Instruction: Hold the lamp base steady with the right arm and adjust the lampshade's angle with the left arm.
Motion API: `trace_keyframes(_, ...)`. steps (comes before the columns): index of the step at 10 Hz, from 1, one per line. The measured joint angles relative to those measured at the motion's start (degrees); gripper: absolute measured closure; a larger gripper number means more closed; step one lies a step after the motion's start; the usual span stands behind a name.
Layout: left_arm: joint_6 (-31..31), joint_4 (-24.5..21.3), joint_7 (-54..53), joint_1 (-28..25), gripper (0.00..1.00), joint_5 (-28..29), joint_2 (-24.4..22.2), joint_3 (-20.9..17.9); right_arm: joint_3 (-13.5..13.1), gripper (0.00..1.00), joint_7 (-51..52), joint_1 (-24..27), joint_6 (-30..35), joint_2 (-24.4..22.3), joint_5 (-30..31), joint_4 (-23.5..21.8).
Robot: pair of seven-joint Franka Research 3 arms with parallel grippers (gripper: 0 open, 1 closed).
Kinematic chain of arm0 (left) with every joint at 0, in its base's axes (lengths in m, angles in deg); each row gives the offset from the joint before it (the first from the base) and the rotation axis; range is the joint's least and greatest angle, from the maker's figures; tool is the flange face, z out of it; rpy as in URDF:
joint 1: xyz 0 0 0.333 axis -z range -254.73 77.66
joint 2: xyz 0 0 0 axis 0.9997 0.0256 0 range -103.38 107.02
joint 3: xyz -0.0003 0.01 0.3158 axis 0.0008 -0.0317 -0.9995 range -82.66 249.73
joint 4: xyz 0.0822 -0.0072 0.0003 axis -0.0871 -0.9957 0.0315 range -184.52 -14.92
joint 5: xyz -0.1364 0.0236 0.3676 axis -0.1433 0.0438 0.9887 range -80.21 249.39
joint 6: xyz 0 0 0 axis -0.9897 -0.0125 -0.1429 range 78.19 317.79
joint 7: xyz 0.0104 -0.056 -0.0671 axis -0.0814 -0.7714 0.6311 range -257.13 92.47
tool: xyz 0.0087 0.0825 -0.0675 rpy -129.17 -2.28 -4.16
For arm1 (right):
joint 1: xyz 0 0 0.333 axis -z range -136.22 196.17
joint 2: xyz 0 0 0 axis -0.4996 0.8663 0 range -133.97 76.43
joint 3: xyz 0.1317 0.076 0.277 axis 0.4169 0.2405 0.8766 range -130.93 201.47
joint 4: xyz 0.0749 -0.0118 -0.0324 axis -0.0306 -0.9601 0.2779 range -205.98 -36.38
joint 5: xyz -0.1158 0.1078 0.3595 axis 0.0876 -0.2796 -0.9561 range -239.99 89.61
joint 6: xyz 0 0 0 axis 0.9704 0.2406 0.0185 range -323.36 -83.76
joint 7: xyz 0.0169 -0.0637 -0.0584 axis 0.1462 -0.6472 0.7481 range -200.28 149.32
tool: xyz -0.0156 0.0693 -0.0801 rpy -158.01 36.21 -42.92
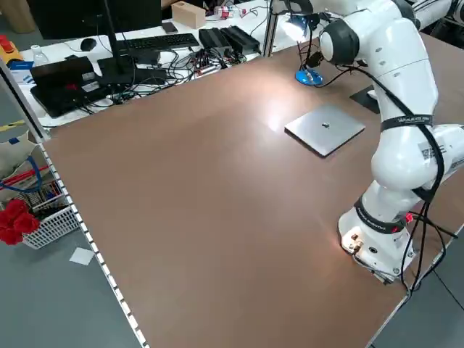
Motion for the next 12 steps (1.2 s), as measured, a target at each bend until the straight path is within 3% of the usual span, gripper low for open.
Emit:
trace_keyframes(3, 0.1, 0.0, 0.0, 0.0, 0.02, 0.0, 0.0, 0.0, 0.0, 0.85, 0.0, 0.0, 0.0, 0.0, 0.0, 0.0)
trace_keyframes(6, 0.1, -0.4, 0.0, 0.0, 0.21, 0.0, 0.1, 0.0, 0.0, 0.85, 0.0, 0.0, 0.0, 0.0, 0.0, 0.0)
trace_keyframes(7, 0.1, -0.4, 0.0, 0.0, 0.32, 0.0, 0.1, 0.0, 0.0, 0.85, 0.0, 0.0, 0.0, 0.0, 0.0, 0.0)
trace_keyframes(12, 0.2, -0.6, 0.0, 0.0, 0.47, 0.0, 0.1, 0.0, 0.0, 0.85, 0.1, 0.0, -0.1, 0.0, 0.3, 0.0)
